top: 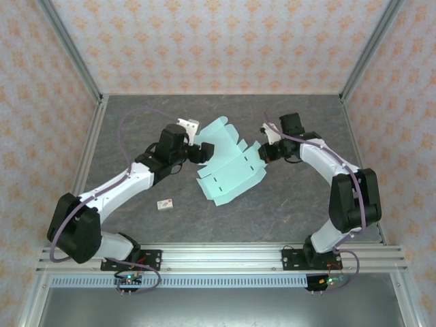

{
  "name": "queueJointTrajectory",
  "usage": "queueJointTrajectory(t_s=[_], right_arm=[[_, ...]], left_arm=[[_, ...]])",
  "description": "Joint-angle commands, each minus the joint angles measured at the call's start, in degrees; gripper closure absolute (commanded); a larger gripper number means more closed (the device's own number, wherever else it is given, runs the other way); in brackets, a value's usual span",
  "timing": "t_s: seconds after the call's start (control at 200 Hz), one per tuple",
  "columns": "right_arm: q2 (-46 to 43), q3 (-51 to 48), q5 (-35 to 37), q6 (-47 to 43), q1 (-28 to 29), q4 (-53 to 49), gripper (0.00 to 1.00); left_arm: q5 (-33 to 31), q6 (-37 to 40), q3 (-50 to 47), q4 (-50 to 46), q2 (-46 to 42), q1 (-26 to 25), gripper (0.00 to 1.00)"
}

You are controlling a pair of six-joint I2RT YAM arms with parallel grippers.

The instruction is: Fold the paper box

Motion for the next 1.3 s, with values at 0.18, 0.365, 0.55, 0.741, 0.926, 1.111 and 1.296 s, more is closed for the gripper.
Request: queueJointTrajectory(t_s=[0.18,0.365,0.55,0.741,0.926,1.111,1.296], right_arm=[[-1.3,7.9,-7.6,-17.2,1.1,-8.0,0.96],[-3.3,11.3,-7.0,-22.0,2.3,-11.0,0.99],[-5.3,14.0,-6.8,-24.8,2.5,-12.9,1.00],[-7.2,14.0,-7.4,-26.3,2.6,-13.9,1.00],[-8.2,13.9,-4.2,-27.1,3.8,-14.3,1.00],[-9.1,13.3,-2.9,-27.3,4.4,-12.6,1.00],[-10.0,13.2,-2.7,-27.5,4.6,-12.1,1.00]], left_arm=[[12.2,30.2,14.9,-12.5,4.2,0.3,0.22],[12.6,49.0,26.9,-27.4,9.9,0.4,0.22],[13.8,64.4,40.0,-43.7,17.2,1.0,0.22],[15.6,72.1,49.9,-52.0,23.1,1.8,0.21],[15.6,75.9,59.4,-60.8,29.2,1.7,0.25],[14.8,76.7,65.2,-66.7,33.6,1.5,0.42],[13.5,76.3,66.3,-66.9,34.5,1.5,0.57]])
